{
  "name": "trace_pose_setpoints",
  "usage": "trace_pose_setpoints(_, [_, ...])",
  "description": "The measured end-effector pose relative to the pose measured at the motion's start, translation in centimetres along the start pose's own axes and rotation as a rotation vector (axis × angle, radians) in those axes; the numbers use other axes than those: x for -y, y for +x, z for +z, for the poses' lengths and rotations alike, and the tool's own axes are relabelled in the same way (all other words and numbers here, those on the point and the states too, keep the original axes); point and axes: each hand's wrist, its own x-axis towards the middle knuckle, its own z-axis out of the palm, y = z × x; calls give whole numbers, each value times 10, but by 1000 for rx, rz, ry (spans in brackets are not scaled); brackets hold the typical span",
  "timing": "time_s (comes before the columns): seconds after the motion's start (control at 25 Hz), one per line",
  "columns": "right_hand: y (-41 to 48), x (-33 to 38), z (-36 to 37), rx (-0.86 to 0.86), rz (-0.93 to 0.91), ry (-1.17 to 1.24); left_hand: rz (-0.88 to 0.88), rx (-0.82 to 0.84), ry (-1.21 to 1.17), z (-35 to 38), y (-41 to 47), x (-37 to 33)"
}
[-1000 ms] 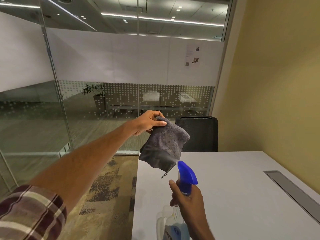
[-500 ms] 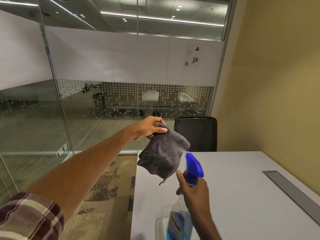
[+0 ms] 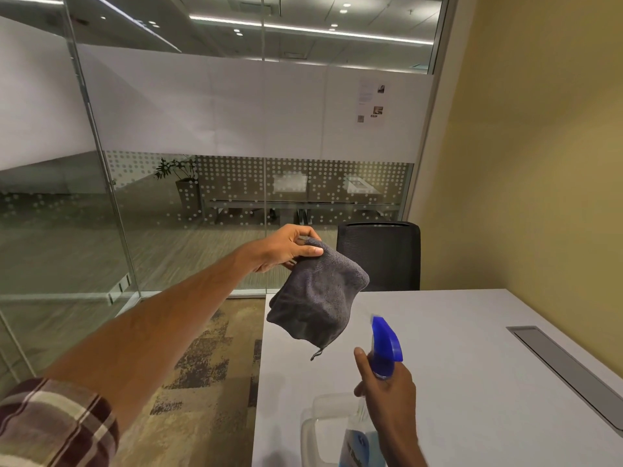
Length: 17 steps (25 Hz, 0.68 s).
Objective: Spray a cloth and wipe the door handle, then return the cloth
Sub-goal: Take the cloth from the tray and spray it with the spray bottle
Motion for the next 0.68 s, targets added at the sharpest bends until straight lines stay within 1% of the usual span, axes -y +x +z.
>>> trace_pose_setpoints(0.08, [-5, -2, 0, 9, -18, 10, -2, -11, -2, 1, 1, 1])
trace_pose_setpoints(0.2, [-14, -4, 11, 133, -43, -18, -15, -29, -1, 4, 3, 2])
trace_pose_setpoints(0.32, [-18, -11, 27, 226, -11, -40, -24, -31, -11, 8, 4, 2])
trace_pose_setpoints(0.44, [-15, -15, 32, 222, -4, -50, -23, -45, -15, 14, 3, 3])
trace_pose_setpoints(0.68, [2, -18, 19, 182, -74, 8, -44, -71, -52, 28, -1, 17])
